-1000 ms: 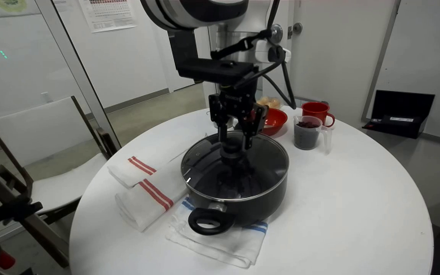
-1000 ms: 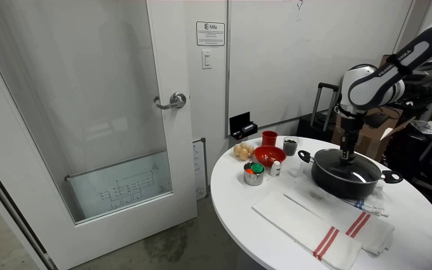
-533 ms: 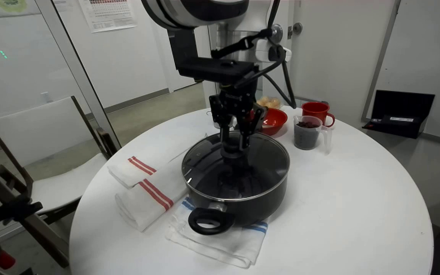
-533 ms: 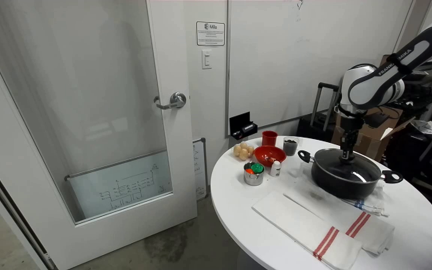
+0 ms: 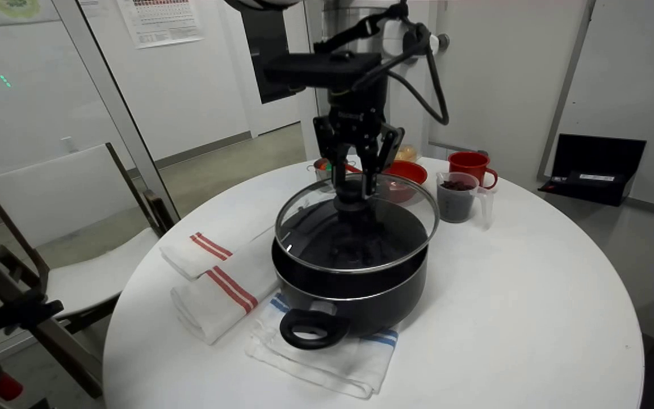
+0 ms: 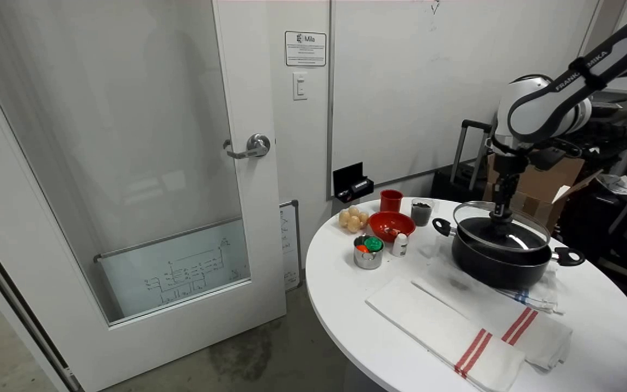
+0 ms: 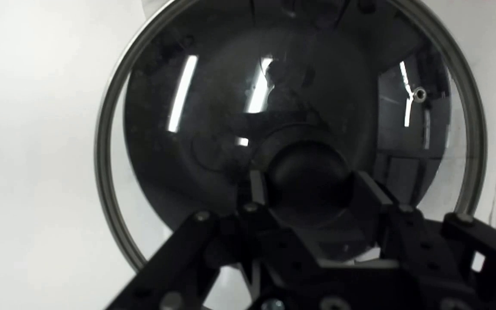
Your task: Remove the glass lid from the black pot and put it on the table
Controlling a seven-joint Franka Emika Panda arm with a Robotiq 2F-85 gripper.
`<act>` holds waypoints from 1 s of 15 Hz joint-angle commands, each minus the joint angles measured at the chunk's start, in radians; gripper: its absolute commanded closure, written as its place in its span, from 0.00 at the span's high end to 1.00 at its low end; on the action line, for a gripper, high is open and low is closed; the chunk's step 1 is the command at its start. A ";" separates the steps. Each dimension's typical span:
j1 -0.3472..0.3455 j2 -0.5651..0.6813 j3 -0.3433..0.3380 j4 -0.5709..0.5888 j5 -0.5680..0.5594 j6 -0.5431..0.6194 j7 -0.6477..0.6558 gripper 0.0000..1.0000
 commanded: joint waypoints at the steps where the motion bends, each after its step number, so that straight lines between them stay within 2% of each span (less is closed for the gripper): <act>1: 0.018 -0.107 0.009 -0.047 0.010 -0.032 -0.015 0.25; 6: 0.066 -0.142 0.033 -0.021 -0.002 -0.083 -0.025 0.25; 15: 0.192 -0.113 0.115 0.021 -0.023 -0.159 -0.095 0.25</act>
